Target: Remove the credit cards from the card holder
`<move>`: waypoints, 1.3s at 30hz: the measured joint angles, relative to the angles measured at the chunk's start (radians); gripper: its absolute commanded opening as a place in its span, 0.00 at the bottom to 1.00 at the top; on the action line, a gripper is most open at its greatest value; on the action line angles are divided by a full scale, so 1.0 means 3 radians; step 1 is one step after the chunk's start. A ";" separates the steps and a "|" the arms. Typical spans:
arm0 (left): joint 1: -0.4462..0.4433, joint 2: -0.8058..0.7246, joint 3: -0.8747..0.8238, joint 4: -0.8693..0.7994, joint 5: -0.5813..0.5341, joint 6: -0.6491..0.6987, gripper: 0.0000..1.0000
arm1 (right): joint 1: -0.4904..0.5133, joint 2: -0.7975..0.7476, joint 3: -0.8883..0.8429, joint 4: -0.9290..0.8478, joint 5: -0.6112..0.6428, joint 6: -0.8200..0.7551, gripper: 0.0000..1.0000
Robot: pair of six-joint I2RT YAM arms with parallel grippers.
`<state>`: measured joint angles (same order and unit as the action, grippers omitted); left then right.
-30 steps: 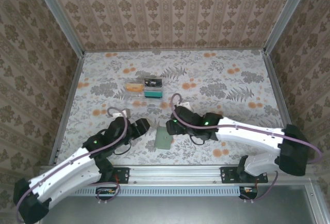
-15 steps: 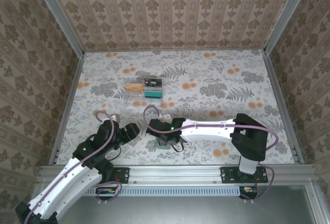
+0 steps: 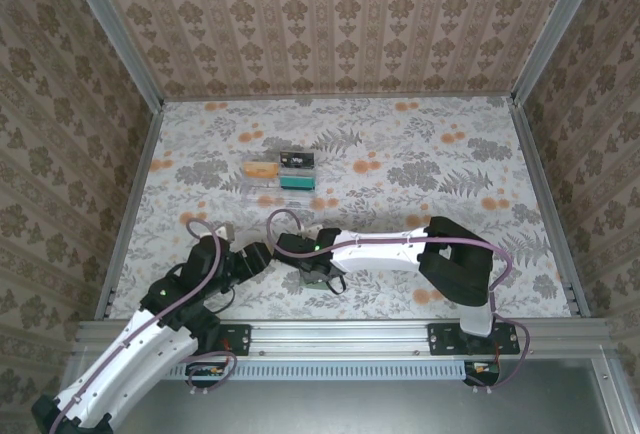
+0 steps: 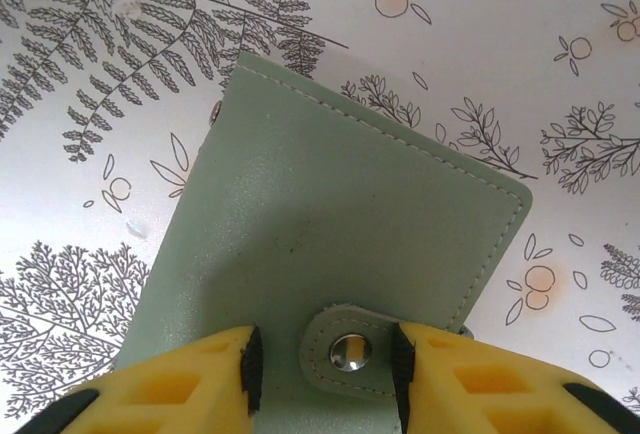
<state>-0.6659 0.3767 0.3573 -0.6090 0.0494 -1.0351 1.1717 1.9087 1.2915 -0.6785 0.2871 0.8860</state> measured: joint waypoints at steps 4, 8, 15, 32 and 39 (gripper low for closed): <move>0.0000 -0.0011 -0.0014 -0.0013 0.0025 0.0000 0.74 | 0.0000 0.0009 0.0018 -0.0032 0.0020 -0.0064 0.13; 0.0000 -0.0010 -0.0031 -0.0004 0.0065 -0.0008 0.73 | 0.0001 -0.0011 0.0025 -0.0039 0.0060 -0.0083 0.00; 0.0000 0.0234 -0.0121 0.0231 0.0238 -0.0065 0.67 | -0.0006 -0.0149 -0.0032 -0.0003 0.0067 -0.0118 0.00; -0.0296 0.1531 -0.0017 0.1035 0.0470 0.0097 0.60 | -0.0187 -0.0849 -0.0387 0.0563 -0.0111 -0.0304 0.00; -0.0420 0.1759 0.0010 0.1133 0.0388 0.0114 0.61 | -0.0188 -0.0636 -0.0478 0.0628 -0.0111 -0.0340 0.00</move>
<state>-0.7918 0.9043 0.3603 -0.2691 0.1658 -1.0008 1.1152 1.7180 1.1481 -0.4900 0.2539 0.7841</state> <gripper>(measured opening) 0.603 0.064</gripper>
